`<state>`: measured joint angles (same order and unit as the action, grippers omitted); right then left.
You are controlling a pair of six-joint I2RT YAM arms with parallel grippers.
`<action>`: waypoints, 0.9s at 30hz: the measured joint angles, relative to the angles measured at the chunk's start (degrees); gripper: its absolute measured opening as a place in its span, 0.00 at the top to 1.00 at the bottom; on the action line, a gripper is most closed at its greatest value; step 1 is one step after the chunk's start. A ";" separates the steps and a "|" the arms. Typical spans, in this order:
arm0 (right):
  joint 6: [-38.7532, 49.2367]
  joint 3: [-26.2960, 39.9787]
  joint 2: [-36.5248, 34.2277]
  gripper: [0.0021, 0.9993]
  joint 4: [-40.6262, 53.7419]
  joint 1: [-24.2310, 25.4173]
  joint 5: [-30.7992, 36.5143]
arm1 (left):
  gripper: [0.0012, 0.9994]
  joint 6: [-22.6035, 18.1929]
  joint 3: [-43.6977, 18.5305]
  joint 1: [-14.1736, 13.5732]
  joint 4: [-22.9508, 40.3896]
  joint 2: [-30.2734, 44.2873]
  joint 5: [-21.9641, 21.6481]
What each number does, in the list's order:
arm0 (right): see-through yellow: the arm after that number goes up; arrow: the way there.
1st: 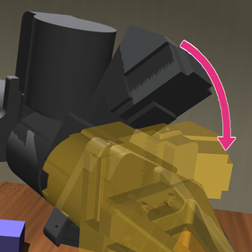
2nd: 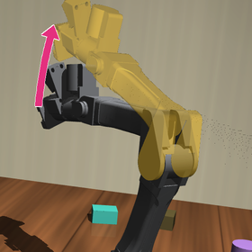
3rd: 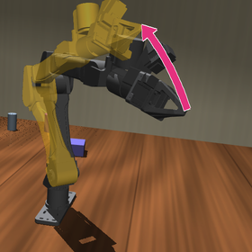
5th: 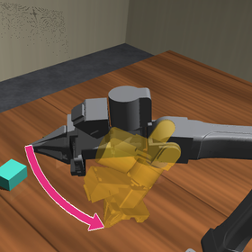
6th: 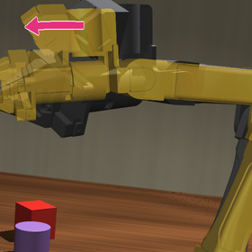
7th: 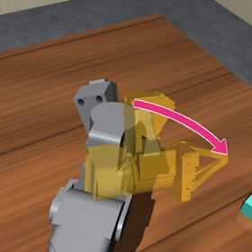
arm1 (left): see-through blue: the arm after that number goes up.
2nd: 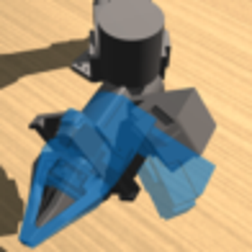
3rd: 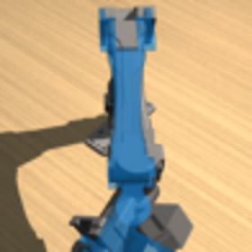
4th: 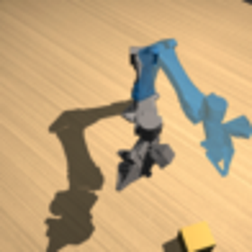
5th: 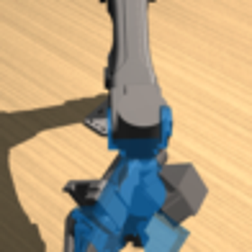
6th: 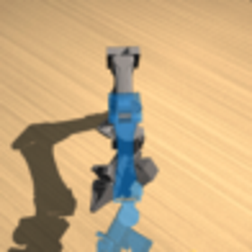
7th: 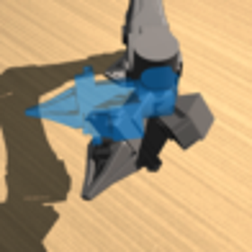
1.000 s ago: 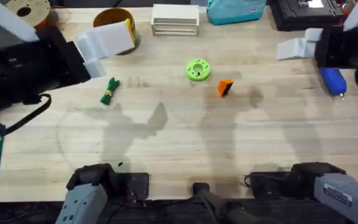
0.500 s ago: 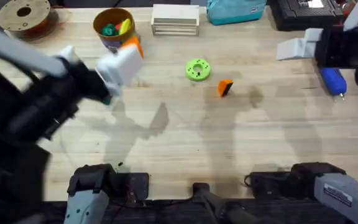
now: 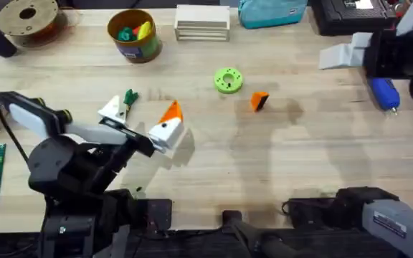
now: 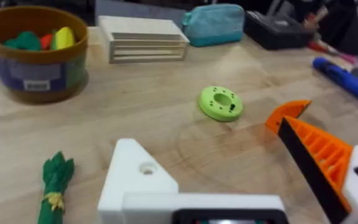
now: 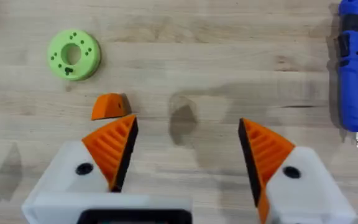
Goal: Pick up the gripper from the table and insert it into the empty holder that is missing its gripper. Then pick up a screw, insert it into the mounting hole, and use the screwdriver to tighten it. Finally, clean up the table by picking up the vegetable and placing it into the bucket.
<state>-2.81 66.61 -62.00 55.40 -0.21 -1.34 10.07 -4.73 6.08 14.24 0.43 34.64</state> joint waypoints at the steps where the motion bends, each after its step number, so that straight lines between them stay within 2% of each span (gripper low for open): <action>1: 0.00 0.00 0.00 0.06 -0.01 0.00 0.00 | 0.01 -4.80 0.02 -1.35 -0.07 -0.07 1.86; 5: 0.00 0.00 0.00 0.06 0.00 0.00 0.00 | 0.01 -10.18 0.02 -3.42 -0.11 -0.07 4.79; 8: 0.00 0.00 0.01 0.06 0.00 0.00 0.00 | 0.01 -12.49 0.02 -5.65 -0.11 -0.07 7.47; 13: 0.00 0.00 0.00 0.06 0.00 0.00 0.00 | 0.01 -14.08 0.15 -7.47 -0.24 -0.07 13.66; 14: 0.00 0.00 0.00 0.06 0.00 0.00 0.00 | 0.01 -14.44 1.62 -7.45 -4.70 -0.07 16.23; 15: 0.00 0.00 0.00 0.06 0.00 0.00 0.00 | 0.01 -14.65 2.57 -7.45 -7.31 -0.07 16.75; 17: 0.00 0.00 0.00 0.06 0.00 0.00 0.00 | 0.01 -15.20 3.64 -7.47 -8.92 -0.11 17.30; 21: 0.00 0.00 0.00 0.06 0.00 0.00 0.00 | 0.01 -15.69 3.93 -7.76 -8.80 -0.14 19.04; 27: 0.00 0.00 0.00 0.06 0.00 0.00 0.00 | 0.01 -15.63 3.93 -8.52 -7.98 -0.13 24.57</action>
<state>-2.81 66.61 -62.00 55.40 -0.21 -1.34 -5.56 -0.80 -2.44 6.26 0.30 59.21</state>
